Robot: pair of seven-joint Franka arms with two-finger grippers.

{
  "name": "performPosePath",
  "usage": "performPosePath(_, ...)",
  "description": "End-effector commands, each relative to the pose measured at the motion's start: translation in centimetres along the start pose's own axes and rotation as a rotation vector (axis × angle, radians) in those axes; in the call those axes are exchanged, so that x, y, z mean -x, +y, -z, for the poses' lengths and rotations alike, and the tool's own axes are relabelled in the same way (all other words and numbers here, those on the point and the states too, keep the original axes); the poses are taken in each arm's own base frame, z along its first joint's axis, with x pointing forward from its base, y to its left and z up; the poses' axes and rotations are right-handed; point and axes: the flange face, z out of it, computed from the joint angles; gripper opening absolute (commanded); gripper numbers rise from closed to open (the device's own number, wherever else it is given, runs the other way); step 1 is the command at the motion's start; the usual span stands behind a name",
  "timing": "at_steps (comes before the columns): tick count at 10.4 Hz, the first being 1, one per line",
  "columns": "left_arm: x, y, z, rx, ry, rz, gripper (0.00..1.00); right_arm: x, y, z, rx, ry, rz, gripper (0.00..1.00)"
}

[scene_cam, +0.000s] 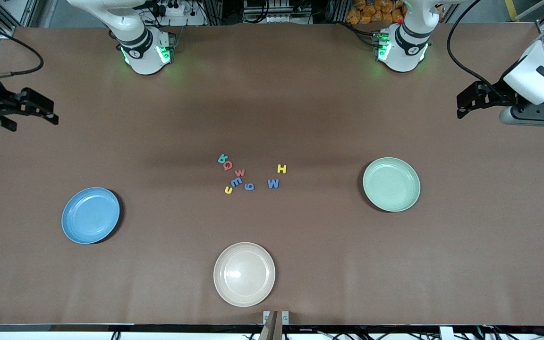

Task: Sort upper and lower case letters into plates
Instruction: 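Move the left gripper over the letter pile toward the yellow H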

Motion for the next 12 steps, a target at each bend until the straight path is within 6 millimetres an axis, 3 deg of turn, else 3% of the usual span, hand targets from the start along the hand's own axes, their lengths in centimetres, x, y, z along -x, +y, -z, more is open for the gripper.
performPosePath(1, -0.1, 0.3, 0.7, -0.025, 0.011, -0.014, 1.0, 1.9, -2.5, 1.5, -0.021, -0.025, 0.05, 1.0)
performPosePath(3, -0.6, 0.7, -0.2, -0.022, -0.008, -0.011, 1.0, 4.7, -0.8, 4.8, -0.059, 0.025, 0.016, 1.0)
performPosePath(4, -0.9, 1.8, -1.0, -0.008, -0.021, -0.04, 1.0, 6.0, 1.3, 6.3, -0.091, 0.065, -0.024, 1.0)
performPosePath(5, -1.4, 4.4, -2.4, -0.006, -0.045, -0.084, 1.0, 8.1, 1.3, 8.6, -0.095, 0.104, -0.036, 1.0)
performPosePath(6, -2.2, 6.9, -4.8, -0.003, -0.088, -0.129, 1.0, 8.1, 2.0, 7.7, -0.093, 0.067, -0.057, 1.0)
performPosePath(7, -2.9, 10.4, -7.7, -0.006, -0.131, -0.181, 1.0, 6.9, 5.1, 4.4, -0.104, 0.0, -0.121, 1.0)
performPosePath(8, -3.3, 14.6, -9.9, -0.006, -0.127, -0.25, 1.0, 7.3, 8.0, 3.4, -0.111, -0.023, -0.171, 1.0)
performPosePath(9, -3.2, 19.8, -12.4, -0.002, -0.114, -0.33, 1.0, 8.2, 10.9, 4.2, -0.098, 0.007, -0.231, 1.0)
performPosePath(10, -3.3, 23.5, -15.0, 0.009, -0.111, -0.344, 1.0, 7.9, 11.7, 4.0, -0.094, 0.021, -0.245, 1.0)
performPosePath(12, -3.1, 30.4, -22.1, 0.011, -0.111, -0.254, 1.0, 7.6, 11.3, 1.8, -0.085, -0.038, -0.238, 1.0)
